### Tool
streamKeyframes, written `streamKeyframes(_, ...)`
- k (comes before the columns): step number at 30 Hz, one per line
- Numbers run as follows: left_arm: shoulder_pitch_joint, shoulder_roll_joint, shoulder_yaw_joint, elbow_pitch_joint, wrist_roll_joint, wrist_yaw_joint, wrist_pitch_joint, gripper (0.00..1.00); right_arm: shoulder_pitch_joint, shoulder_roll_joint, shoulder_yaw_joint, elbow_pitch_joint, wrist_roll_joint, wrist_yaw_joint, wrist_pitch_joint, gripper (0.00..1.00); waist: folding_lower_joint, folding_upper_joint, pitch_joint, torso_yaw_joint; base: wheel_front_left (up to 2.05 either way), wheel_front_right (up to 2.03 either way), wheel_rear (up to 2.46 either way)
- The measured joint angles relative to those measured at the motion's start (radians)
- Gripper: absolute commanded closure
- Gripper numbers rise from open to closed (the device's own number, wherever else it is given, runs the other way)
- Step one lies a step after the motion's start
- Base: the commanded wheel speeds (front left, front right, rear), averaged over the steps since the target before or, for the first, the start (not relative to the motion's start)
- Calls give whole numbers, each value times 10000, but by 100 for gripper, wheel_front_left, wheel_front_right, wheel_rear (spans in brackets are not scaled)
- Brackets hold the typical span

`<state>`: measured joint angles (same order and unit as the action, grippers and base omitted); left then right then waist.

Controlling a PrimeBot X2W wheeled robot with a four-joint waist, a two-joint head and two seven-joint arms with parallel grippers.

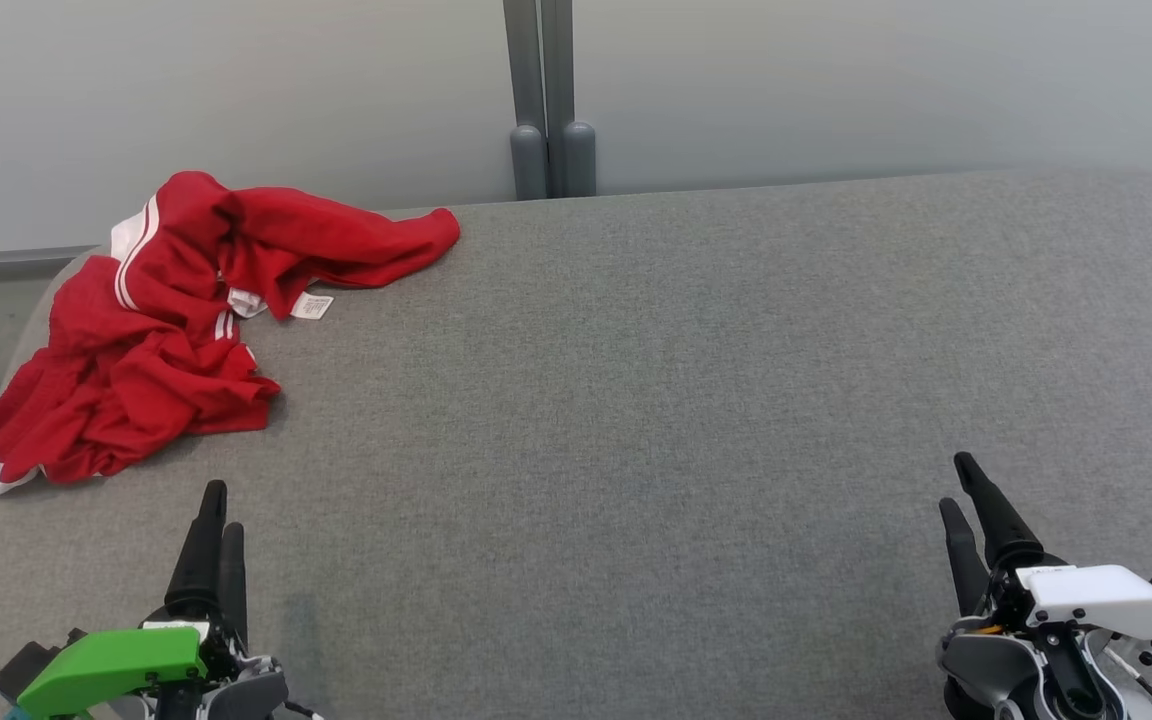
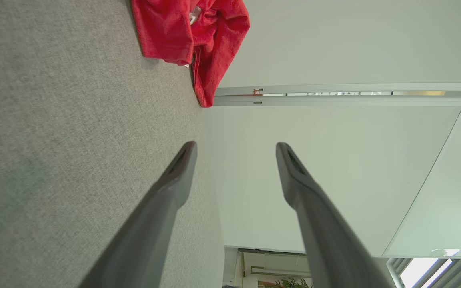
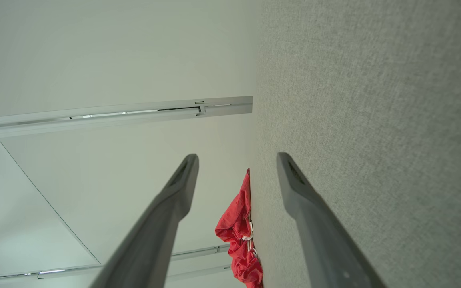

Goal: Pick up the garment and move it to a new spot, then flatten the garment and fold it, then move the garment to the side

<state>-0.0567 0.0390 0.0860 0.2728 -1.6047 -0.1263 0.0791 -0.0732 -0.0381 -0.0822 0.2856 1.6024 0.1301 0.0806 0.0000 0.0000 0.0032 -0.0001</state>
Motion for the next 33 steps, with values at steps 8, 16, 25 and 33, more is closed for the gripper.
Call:
streamKeyframes(8, 104, 2, -253, -307, 491, 88, -378, 0, 19, -4, 161, -104, -562, 0, -391, 0, 0, 0, 1, -1, 0, 0, 0)
streamKeyframes(16, 110, 4, -483, -644, 1613, 324, -719, 0, 77, -10, 184, -489, -2151, 0, -732, 0, 0, 0, -3, -1, 0, 0, 0)
streamKeyframes(25, 110, 8, -633, -1009, 3499, 560, -1074, 0, 151, -21, 247, -863, -3737, 0, -1081, 0, 0, 0, -17, 4, 0, 0, 0)
streamKeyframes(33, 176, 13, -711, -1154, 5335, 610, -1338, 0, 243, -27, 351, -1160, -5398, 0, -1365, 0, 0, 0, -23, 11, 0, 0, 0)
